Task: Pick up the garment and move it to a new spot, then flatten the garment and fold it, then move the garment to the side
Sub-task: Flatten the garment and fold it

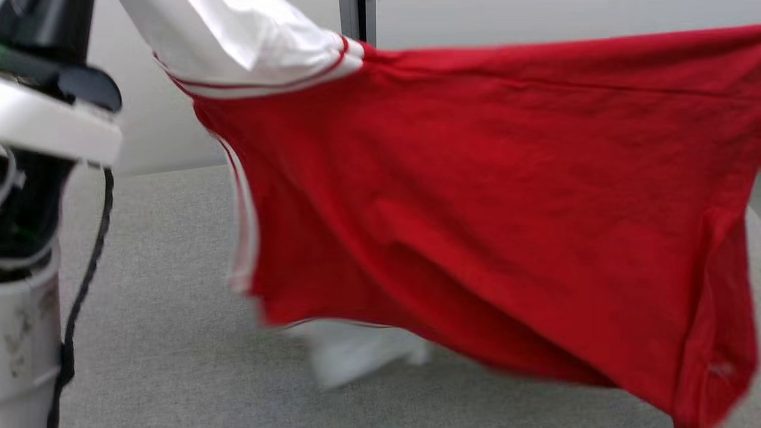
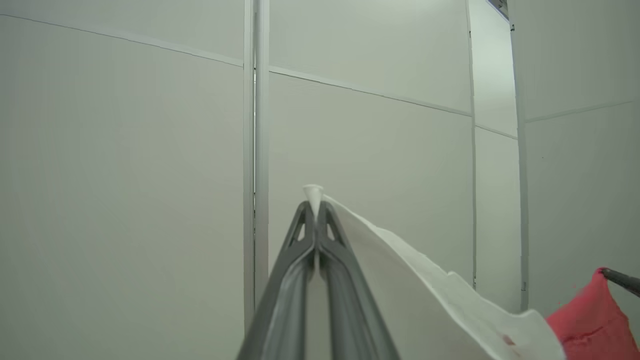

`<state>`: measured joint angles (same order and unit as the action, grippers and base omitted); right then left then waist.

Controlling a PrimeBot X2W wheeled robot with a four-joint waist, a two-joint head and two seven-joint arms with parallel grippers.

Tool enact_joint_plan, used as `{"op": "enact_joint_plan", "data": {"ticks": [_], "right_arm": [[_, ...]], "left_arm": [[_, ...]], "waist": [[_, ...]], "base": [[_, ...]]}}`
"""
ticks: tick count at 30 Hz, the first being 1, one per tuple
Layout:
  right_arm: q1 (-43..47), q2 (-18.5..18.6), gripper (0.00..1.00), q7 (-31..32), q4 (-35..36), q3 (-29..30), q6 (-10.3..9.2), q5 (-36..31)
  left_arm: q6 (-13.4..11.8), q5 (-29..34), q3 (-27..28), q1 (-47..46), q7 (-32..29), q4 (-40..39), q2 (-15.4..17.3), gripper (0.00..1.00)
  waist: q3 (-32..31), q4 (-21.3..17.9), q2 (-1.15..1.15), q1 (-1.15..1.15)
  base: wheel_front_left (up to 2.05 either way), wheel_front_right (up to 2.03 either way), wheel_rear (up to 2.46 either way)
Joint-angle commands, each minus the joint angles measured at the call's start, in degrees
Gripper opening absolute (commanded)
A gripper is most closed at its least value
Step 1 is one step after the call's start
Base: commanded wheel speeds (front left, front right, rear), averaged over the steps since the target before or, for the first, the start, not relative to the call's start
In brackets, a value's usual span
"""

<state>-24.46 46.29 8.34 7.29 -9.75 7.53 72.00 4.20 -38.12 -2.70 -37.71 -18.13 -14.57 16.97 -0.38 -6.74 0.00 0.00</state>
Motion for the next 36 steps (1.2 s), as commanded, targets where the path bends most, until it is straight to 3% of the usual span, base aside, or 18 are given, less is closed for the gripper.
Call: {"op": "enact_joint_plan", "data": {"ticks": [1,5,10,18,19,20,21,22,25,29,36], "right_arm": [[-2.2,0.6,0.00,2.8,-1.9,-0.2,-0.10,1.9],[-5.5,1.6,0.00,8.8,-6.9,-2.7,-0.09,2.4],[-4.2,-0.7,0.00,11.9,-14.0,-7.3,-0.07,1.0],[-5.6,-7.0,0.00,3.5,-22.8,-13.0,-0.06,-4.3],[-6.4,-7.4,0.06,1.8,-23.7,-13.9,-0.06,-5.5],[-6.9,-8.0,0.44,-0.2,-25.5,-14.0,-0.07,-6.3],[-6.9,-8.0,0.44,-0.2,-25.5,-14.0,-0.07,-6.3],[-7.6,-8.6,1.00,-2.7,-27.2,-13.8,-0.07,-7.2],[-9.2,-10.3,1.00,-8.9,-30.7,-13.9,-0.06,-8.8],[-5.3,-7.9,1.00,-17.3,-28.6,-20.5,-0.07,-16.0],[-1.1,-9.9,1.00,-19.0,-27.2,-27.1,-0.07,-16.7]], "left_arm": [[-0.9,-1.5,0.3,-2.7,-2.1,1.9,-0.1,0.00],[-2.3,-4.1,-0.2,-6.3,-6.3,5.9,-0.7,0.00],[-1.7,-5.1,-3.5,-1.8,-9.6,9.4,-1.1,0.00],[0.7,-2.8,-7.2,0.6,-3.2,16.9,-3.8,0.00],[1.1,-2.7,-7.5,0.0,-2.2,17.8,-4.1,0.00],[1.4,-2.5,-7.8,-0.8,-1.2,18.6,-4.4,0.00],[1.4,-2.5,-7.8,-0.8,-1.2,18.6,-4.4,0.00],[1.6,-2.3,-8.2,-1.3,-0.3,19.4,-4.6,0.00],[2.3,-1.5,-9.5,-2.9,3.2,21.9,-5.8,0.00],[2.7,0.5,-11.1,-5.1,9.2,25.3,-6.7,0.00],[3.0,-0.5,-10.6,-3.4,12.7,27.9,-5.7,0.00]], "waist": [[-0.3,-0.2,0.00,0.00],[-0.2,-0.3,0.00,0.00],[1.4,-0.1,0.00,0.00],[7.8,1.0,0.00,0.00],[8.5,1.1,0.00,0.00],[9.1,1.3,0.00,0.00],[9.1,1.3,0.00,0.00],[9.7,1.5,0.00,0.00],[11.1,2.4,0.00,0.00],[12.3,3.3,0.00,0.00],[12.9,1.1,0.00,0.00]], "base": [[0.00,0.00,0.00],[0.00,0.00,0.00],[0.00,0.00,0.00],[0.00,0.00,0.00],[0.00,0.00,0.00],[0.00,0.00,0.00],[0.00,0.00,0.00],[0.00,0.00,0.00],[0.00,0.00,0.00],[0.00,0.00,0.00],[0.00,0.00,0.00]]}}
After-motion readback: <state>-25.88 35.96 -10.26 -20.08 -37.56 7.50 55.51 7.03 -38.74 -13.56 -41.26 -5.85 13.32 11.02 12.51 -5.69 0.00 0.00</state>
